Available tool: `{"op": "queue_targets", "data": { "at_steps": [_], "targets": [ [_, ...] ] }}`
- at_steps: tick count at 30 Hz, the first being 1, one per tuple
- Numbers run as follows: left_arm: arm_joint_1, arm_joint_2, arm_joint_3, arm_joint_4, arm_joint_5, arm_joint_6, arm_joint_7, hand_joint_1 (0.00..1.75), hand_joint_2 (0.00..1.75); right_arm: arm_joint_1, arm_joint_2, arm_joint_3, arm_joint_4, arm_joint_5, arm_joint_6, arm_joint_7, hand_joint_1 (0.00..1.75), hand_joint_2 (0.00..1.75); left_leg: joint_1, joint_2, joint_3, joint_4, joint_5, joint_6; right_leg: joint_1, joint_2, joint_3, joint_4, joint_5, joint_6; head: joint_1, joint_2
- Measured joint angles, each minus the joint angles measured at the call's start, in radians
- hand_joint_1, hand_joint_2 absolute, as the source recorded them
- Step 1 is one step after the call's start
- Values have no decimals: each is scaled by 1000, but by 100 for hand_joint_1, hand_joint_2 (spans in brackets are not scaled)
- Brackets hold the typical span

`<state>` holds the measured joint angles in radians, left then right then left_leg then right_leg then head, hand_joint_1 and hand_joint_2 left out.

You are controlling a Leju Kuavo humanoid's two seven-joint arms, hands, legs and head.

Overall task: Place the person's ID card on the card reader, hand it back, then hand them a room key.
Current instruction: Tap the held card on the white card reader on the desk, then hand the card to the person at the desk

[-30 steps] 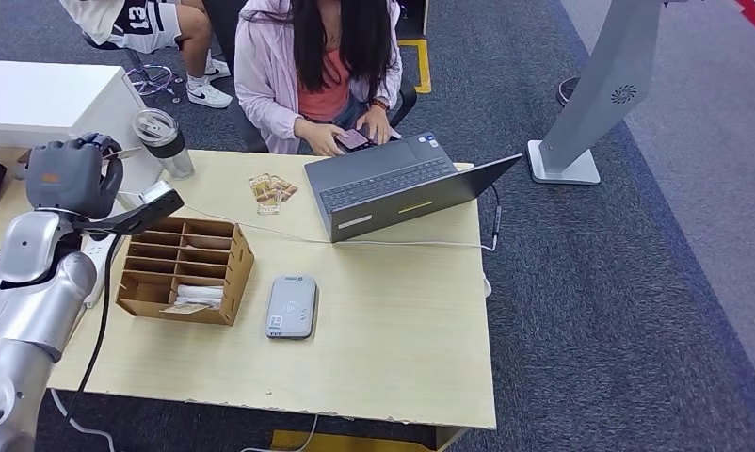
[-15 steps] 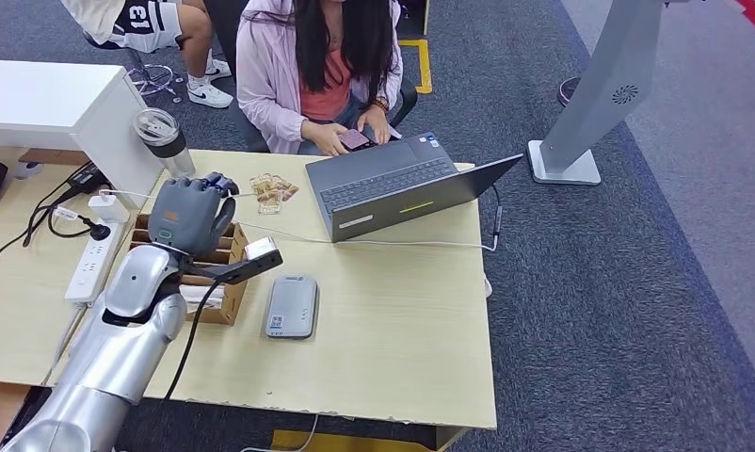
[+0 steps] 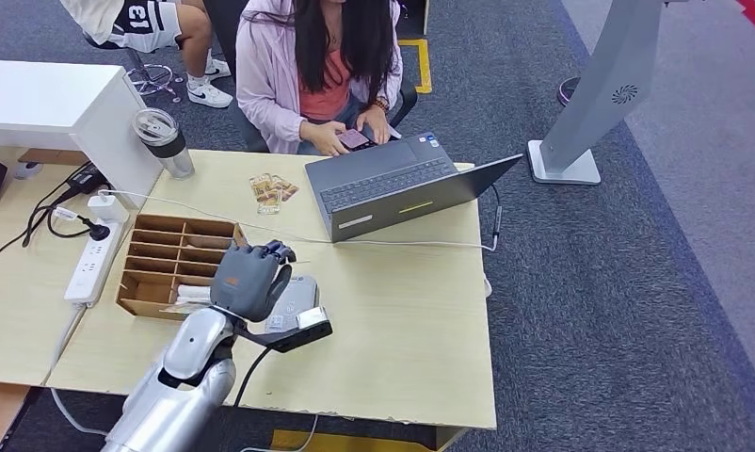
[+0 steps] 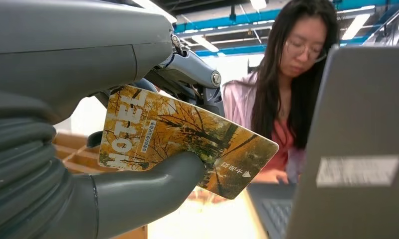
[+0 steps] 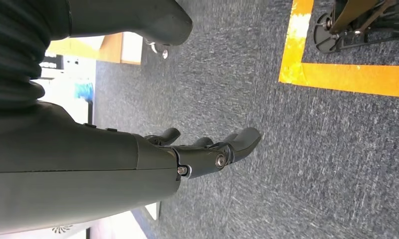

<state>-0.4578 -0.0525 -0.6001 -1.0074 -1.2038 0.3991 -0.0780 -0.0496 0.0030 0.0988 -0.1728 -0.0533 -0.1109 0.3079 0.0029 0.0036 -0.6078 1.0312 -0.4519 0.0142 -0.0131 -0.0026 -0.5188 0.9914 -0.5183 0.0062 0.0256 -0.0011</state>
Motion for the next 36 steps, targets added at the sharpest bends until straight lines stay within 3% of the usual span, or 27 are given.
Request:
{"op": "queue_targets", "data": {
  "at_steps": [16,25,36],
  "targets": [
    [154,5,-6,-33,-9,-15,36,175,175,4,7,-23,0,-6,-4,0,0,175,0,0,0,0,0,0,0,0,0,0,0,0,0,0],
    [173,5,10,-20,-143,5,173,175,175,5,7,-37,0,5,-7,3,0,175,0,0,0,0,0,0,0,-1,0,0,0,0,0,0],
    [173,6,88,1,-175,29,204,175,175,5,8,-39,0,23,0,4,0,175,0,0,0,0,0,0,0,-1,0,0,0,0,0,0]
  ]
}}
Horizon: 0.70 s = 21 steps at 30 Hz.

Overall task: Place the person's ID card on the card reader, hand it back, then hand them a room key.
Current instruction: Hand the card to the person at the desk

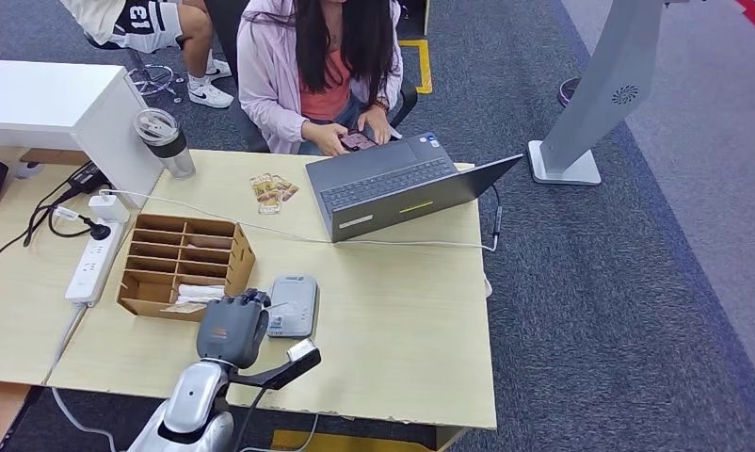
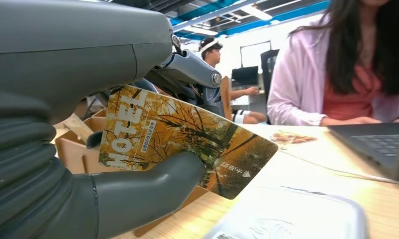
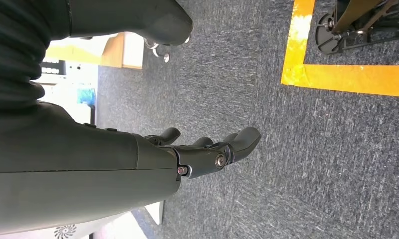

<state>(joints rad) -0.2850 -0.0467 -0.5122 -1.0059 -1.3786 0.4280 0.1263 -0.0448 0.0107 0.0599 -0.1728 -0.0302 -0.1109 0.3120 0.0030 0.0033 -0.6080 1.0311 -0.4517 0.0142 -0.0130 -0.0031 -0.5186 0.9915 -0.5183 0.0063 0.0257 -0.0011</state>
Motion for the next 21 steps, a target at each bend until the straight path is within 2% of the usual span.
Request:
{"op": "queue_targets", "data": {
  "at_steps": [6,13,21],
  "targets": [
    [-7,0,25,29,4,-9,-4,175,175,0,0,0,0,8,3,0,0,175,0,0,0,0,0,0,0,0,0,0,0,0,0,0],
    [-40,-7,34,103,14,-50,-58,175,175,0,0,0,0,23,17,0,0,175,0,0,0,0,0,0,0,-1,0,0,0,0,0,0],
    [-68,-21,34,164,18,-31,-84,175,175,-1,0,0,0,28,19,0,0,175,0,-1,1,0,0,0,0,-2,1,0,0,0,0,0]
  ]
}}
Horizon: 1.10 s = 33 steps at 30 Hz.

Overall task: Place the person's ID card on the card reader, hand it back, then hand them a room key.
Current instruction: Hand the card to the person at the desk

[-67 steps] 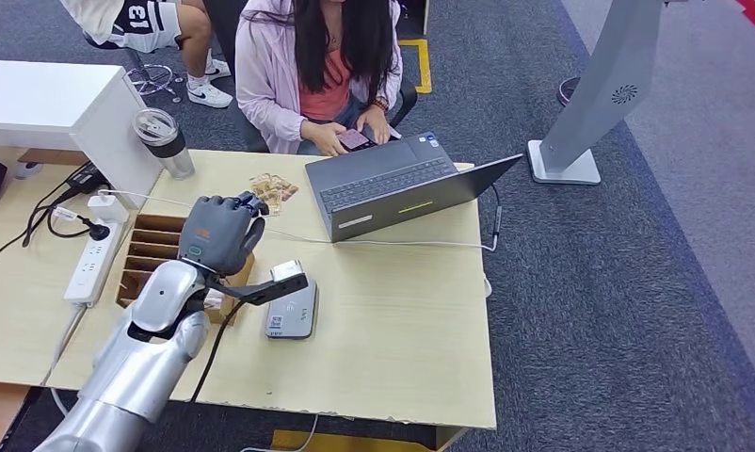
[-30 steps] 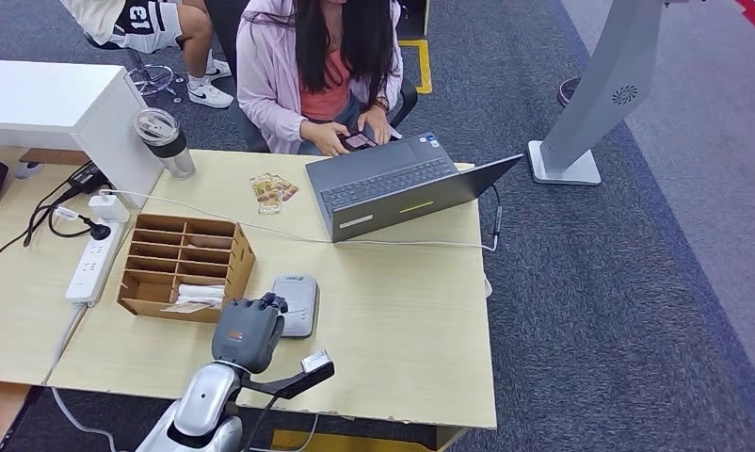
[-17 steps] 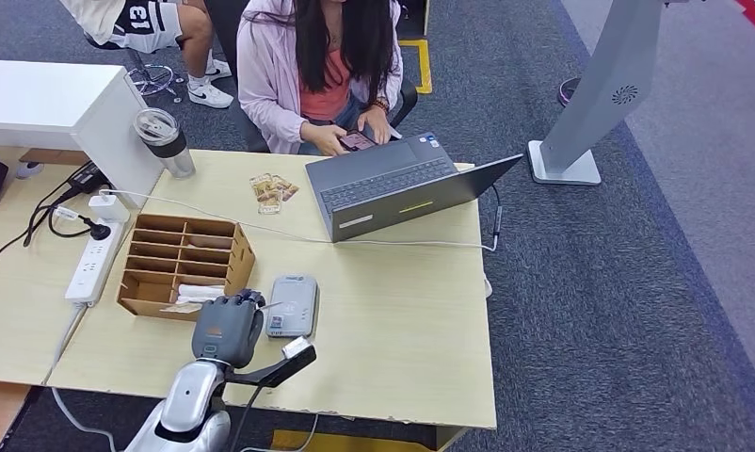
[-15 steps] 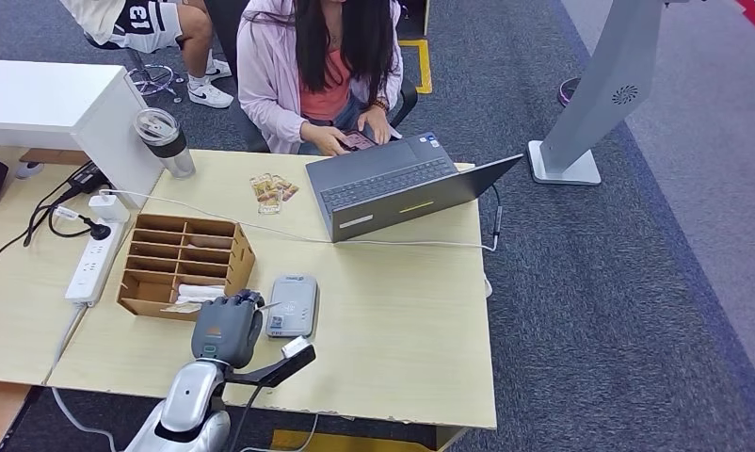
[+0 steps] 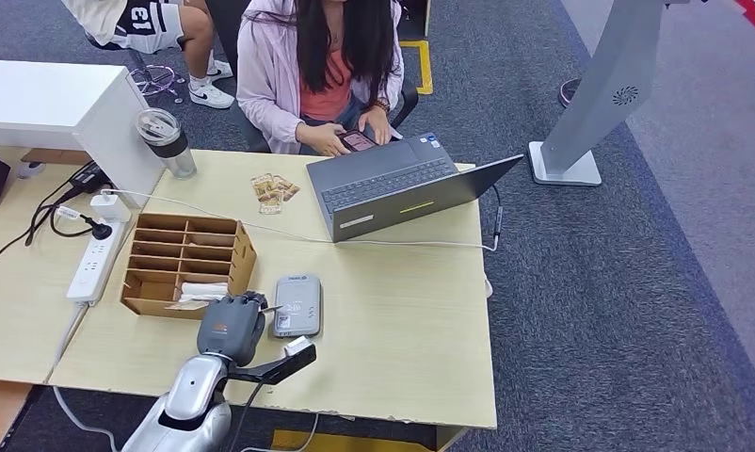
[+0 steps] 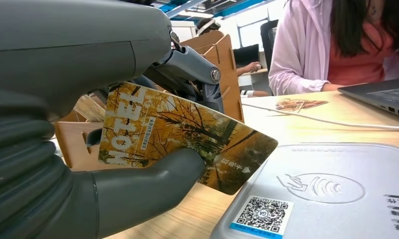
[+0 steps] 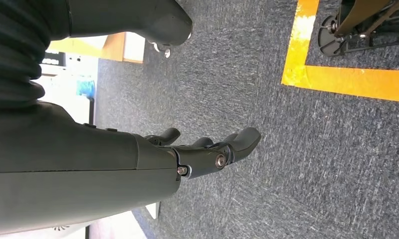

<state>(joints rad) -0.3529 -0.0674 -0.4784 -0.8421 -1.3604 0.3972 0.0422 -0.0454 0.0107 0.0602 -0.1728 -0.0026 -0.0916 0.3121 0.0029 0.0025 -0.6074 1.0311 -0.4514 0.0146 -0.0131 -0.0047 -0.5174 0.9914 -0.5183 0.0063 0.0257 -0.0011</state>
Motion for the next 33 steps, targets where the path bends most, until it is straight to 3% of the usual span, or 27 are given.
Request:
{"op": "queue_targets", "data": {
  "at_steps": [13,26,33],
  "targets": [
    [-19,2,7,20,17,125,-46,175,175,0,0,0,0,6,0,2,0,175,0,0,0,0,1,1,0,0,0,0,0,0,0,0],
    [-137,38,22,-22,5,81,-43,175,175,0,0,0,0,28,11,-3,0,175,0,0,0,0,1,1,0,0,0,1,0,0,0,0],
    [-157,41,22,-22,-3,76,-43,175,175,0,0,0,0,30,15,-4,0,175,0,0,-1,0,1,1,0,0,0,0,0,0,0,0]
  ]
}}
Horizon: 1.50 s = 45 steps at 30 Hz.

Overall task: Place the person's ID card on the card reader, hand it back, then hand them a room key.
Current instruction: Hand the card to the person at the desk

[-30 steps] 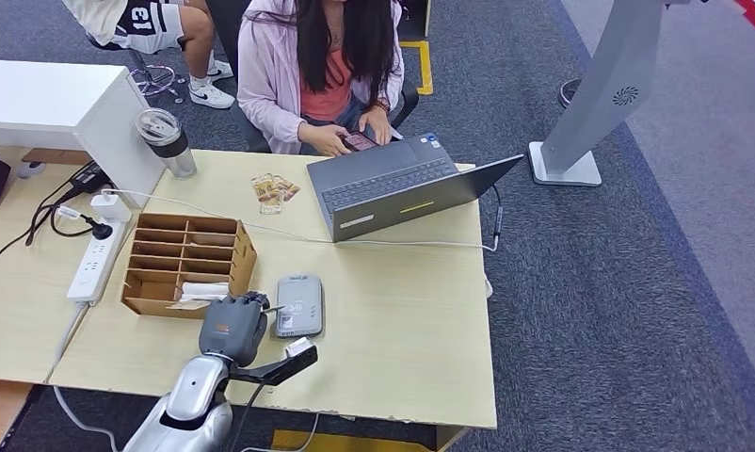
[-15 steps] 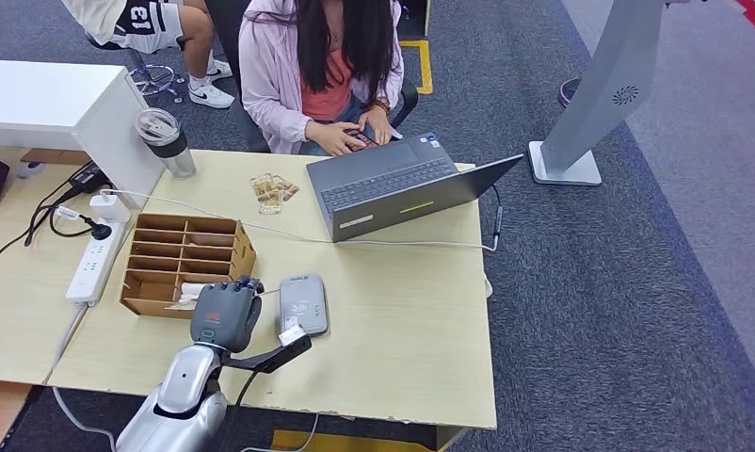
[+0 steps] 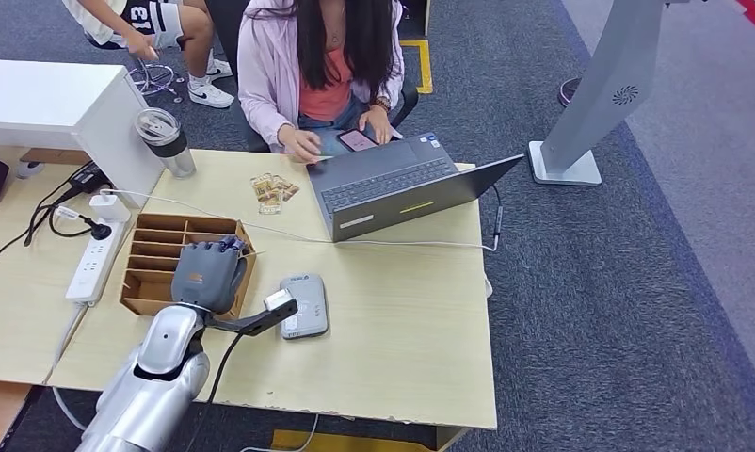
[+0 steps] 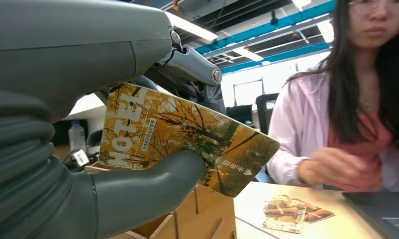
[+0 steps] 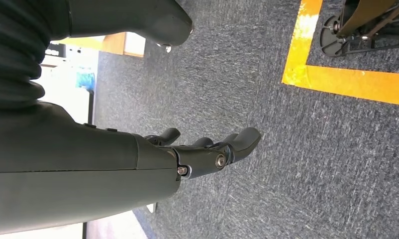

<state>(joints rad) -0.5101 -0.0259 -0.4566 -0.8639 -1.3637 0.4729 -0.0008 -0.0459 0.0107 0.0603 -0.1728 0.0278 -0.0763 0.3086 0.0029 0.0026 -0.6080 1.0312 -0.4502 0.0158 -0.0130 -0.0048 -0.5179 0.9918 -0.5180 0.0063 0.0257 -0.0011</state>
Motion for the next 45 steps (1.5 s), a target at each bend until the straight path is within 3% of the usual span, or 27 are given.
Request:
{"op": "queue_targets", "data": {
  "at_steps": [18,22,29,45],
  "targets": [
    [-8,-12,0,42,-27,34,17,175,175,0,0,0,0,13,4,3,0,175,0,0,0,0,0,0,0,0,-1,0,0,0,0,0],
    [-104,24,4,71,-24,70,42,175,175,-1,0,4,0,34,15,0,0,175,1,0,-1,0,1,-1,1,0,-1,1,1,0,1,0],
    [-295,119,54,159,18,63,-31,175,175,-1,-3,6,0,42,21,2,0,175,1,0,-1,0,3,-2,1,0,-3,2,2,-2,0,0],
    [-336,161,68,203,13,64,-33,175,175,-2,-3,6,0,42,21,3,0,175,1,0,-2,0,3,-2,1,1,-3,2,2,-2,0,0]
  ]
}}
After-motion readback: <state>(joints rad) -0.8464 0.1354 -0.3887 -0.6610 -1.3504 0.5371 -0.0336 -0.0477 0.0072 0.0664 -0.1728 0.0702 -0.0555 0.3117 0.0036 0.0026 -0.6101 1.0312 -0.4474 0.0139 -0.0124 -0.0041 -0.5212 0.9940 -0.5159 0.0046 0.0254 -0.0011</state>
